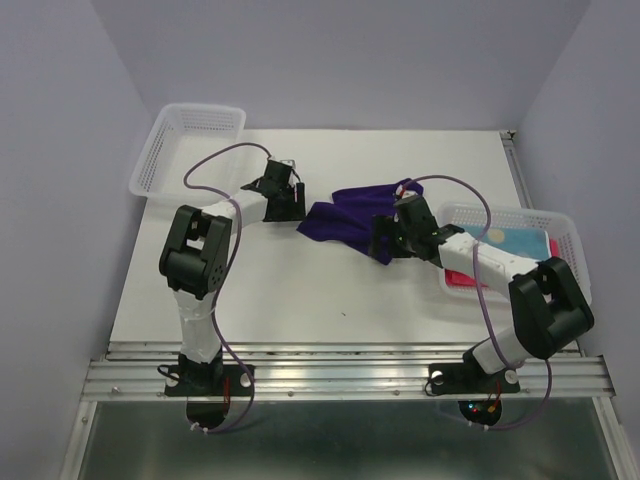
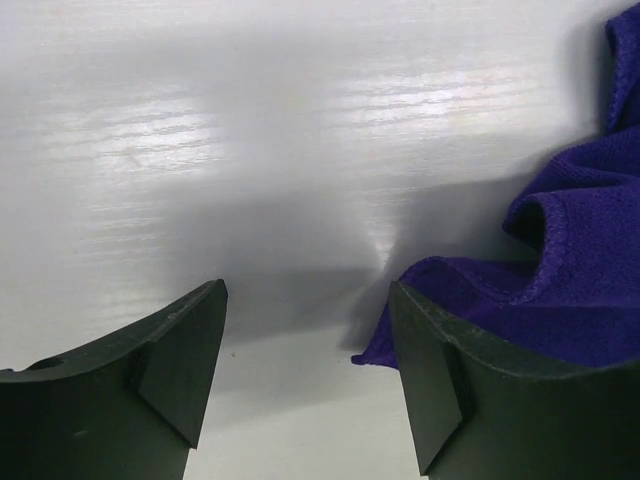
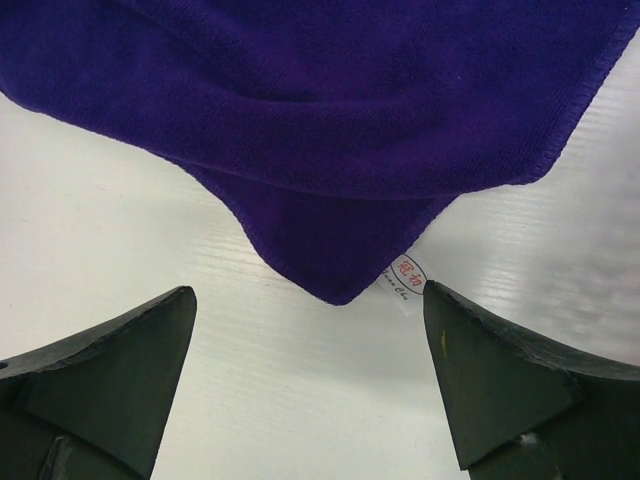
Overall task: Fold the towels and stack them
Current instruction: Flatten out the crumpled towel
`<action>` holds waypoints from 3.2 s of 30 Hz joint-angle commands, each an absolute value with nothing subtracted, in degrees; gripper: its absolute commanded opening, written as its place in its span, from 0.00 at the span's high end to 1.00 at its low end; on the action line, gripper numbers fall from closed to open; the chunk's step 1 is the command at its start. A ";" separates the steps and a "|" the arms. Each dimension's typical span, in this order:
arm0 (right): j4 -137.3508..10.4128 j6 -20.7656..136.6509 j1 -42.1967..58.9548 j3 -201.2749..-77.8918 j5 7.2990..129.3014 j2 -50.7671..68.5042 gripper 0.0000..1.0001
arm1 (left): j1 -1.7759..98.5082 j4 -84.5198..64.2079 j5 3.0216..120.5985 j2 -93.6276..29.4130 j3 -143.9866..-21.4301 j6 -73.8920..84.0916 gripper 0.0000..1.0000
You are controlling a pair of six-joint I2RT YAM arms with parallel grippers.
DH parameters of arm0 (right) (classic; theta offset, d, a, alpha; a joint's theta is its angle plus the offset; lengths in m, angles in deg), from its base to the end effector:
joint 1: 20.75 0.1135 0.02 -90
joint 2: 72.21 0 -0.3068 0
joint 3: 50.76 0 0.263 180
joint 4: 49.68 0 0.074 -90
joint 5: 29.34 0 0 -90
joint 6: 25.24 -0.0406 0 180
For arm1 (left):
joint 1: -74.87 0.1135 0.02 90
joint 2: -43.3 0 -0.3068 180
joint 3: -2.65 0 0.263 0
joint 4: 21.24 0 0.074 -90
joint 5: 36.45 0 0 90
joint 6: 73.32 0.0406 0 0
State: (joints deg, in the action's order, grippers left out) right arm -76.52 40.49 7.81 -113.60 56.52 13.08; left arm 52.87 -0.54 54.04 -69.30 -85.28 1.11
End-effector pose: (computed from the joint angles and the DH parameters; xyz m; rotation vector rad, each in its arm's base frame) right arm 0.2759 0.1469 0.2320 -0.0590 2.4544 0.3257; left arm 0.4240 -0.1717 0.2054 0.1380 2.3829 -0.3251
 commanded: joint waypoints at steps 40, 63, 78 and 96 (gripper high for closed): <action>-74.91 38.48 8.34 -116.16 48.01 20.25 0.00 | 45.07 4.34 47.05 -71.85 -76.29 -12.14 1.00; -76.05 36.11 12.12 -118.00 43.62 21.65 0.03 | 42.35 -10.25 52.67 -45.91 -59.67 -18.04 1.00; -80.36 38.99 14.32 -120.19 38.61 17.81 0.99 | 42.35 -15.43 58.64 -42.31 -61.42 -17.51 1.00; -92.31 55.87 14.58 -147.87 56.94 -6.12 0.99 | 42.35 -9.90 47.22 -11.91 -77.41 -18.04 1.00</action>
State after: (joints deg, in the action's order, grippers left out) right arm -89.64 51.59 14.23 -140.68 50.55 -5.08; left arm 42.57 -11.01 51.88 -17.65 -72.27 -18.76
